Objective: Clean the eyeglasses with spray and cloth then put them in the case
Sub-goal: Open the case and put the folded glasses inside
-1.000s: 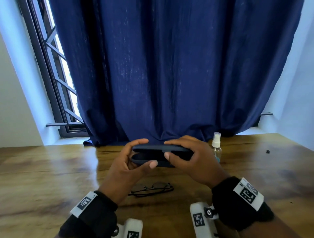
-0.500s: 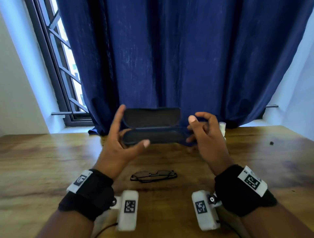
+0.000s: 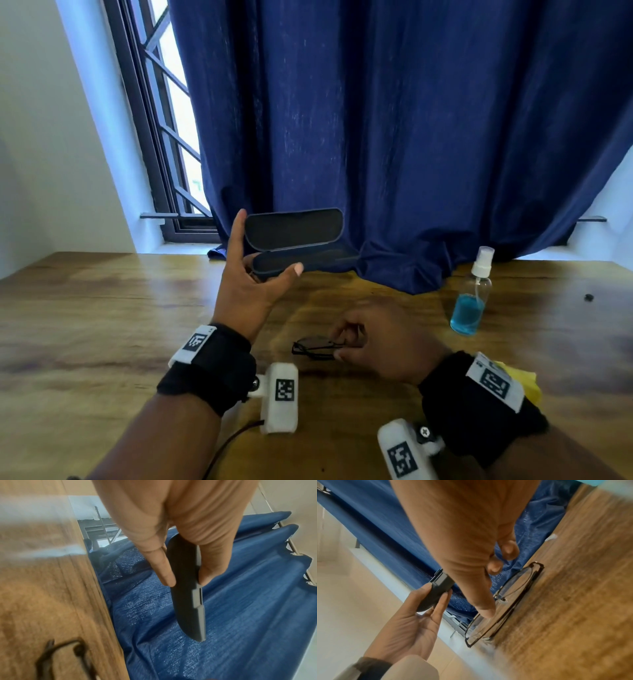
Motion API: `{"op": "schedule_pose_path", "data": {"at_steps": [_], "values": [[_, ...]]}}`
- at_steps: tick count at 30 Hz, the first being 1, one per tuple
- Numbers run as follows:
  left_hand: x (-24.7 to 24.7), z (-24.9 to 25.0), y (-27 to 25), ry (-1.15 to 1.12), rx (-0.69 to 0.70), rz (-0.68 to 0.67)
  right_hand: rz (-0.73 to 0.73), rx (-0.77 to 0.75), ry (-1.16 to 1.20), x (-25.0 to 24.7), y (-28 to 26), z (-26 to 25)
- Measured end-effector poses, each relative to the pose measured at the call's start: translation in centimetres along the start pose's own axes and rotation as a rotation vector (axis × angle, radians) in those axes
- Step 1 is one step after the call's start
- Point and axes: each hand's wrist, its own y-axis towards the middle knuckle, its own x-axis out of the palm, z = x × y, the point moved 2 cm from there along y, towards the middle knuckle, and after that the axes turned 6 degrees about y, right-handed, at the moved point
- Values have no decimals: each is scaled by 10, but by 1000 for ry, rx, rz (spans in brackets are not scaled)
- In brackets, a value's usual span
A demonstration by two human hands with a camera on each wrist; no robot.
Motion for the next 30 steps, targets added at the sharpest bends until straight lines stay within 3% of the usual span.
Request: {"op": "schedule_pose_path", "data": {"at_steps": [9, 14, 18, 24, 30], "values": [[0, 0, 0, 26, 10, -24, 36, 57, 23, 3, 2, 6], [-3, -3, 2, 56, -6, 21, 230, -68, 72, -28, -8, 1], [-4, -3, 1, 80, -7, 69, 502, -132, 97, -52, -17, 4], [26, 10, -19, 110, -13, -92, 812, -138, -71, -66, -24, 7], [50, 27, -39, 12, 40, -192, 793, -138, -240, -66, -27, 0]]}}
